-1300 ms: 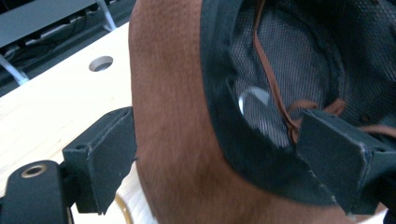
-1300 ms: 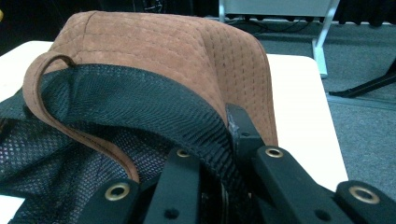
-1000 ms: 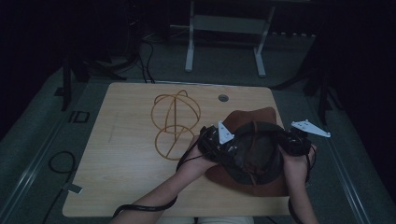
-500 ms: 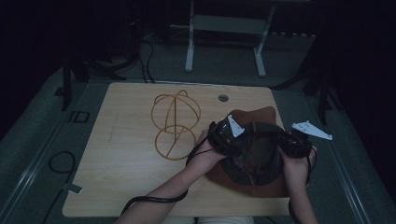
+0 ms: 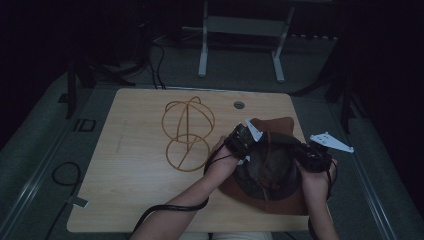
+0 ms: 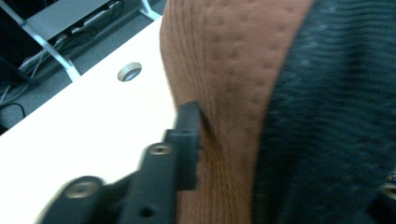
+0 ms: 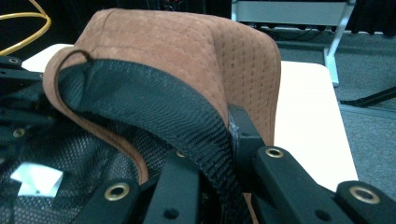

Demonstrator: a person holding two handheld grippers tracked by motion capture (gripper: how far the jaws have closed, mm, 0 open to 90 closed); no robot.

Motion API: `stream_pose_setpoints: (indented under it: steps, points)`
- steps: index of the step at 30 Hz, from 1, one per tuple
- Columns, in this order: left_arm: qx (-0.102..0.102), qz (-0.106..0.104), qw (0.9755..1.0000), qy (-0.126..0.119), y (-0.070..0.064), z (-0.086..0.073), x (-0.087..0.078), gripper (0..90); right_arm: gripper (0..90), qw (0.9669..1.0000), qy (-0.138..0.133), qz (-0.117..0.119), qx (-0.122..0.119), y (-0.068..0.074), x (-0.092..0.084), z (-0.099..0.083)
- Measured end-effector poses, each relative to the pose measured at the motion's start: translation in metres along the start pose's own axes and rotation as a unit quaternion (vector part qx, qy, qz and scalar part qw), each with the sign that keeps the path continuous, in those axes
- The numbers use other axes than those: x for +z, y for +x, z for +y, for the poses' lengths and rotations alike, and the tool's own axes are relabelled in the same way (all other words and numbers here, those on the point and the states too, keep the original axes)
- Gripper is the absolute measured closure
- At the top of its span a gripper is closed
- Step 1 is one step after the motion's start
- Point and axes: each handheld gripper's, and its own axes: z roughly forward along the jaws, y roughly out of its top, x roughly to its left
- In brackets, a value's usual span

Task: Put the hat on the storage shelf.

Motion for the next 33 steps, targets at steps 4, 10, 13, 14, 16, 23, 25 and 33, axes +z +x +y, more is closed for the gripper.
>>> stream_pose_setpoints:
  steps: [4,10,13,14,16,23,25,33]
  points:
    - [-0.004,0.008,0.9999,-0.009,0.002,0.003,-0.001,86.4,83.8,1.0000,0.000,0.004,0.004,0.002,0.000,-0.002]
    - [0.008,0.016,0.9996,-0.021,0.005,0.004,-0.006,87.2,80.6,0.9999,0.000,0.012,0.007,0.005,-0.002,-0.007]
    - [0.014,0.020,0.9991,-0.033,0.006,0.005,-0.012,87.2,70.1,0.9997,0.003,0.023,0.011,0.003,-0.006,-0.009]
    - [0.012,0.023,0.9989,-0.039,0.007,0.005,-0.013,87.2,65.3,0.9994,0.005,0.032,0.014,0.002,-0.007,-0.010]
    - [0.018,0.021,0.9984,-0.049,0.008,0.005,-0.017,87.3,55.0,0.9981,0.011,0.056,0.021,-0.001,-0.012,-0.012]
    - [0.019,0.026,0.9964,-0.078,0.006,0.005,-0.029,87.3,47.8,0.9951,0.011,0.097,-0.020,0.000,-0.036,-0.017]
    - [0.018,0.024,0.9956,-0.089,0.007,0.004,-0.033,87.3,46.9,0.9940,0.016,0.104,-0.029,0.000,-0.040,-0.017]
    - [0.044,0.027,0.9918,-0.117,-0.002,0.000,-0.051,87.3,41.0,0.9904,0.026,0.100,-0.092,-0.017,-0.074,-0.014]
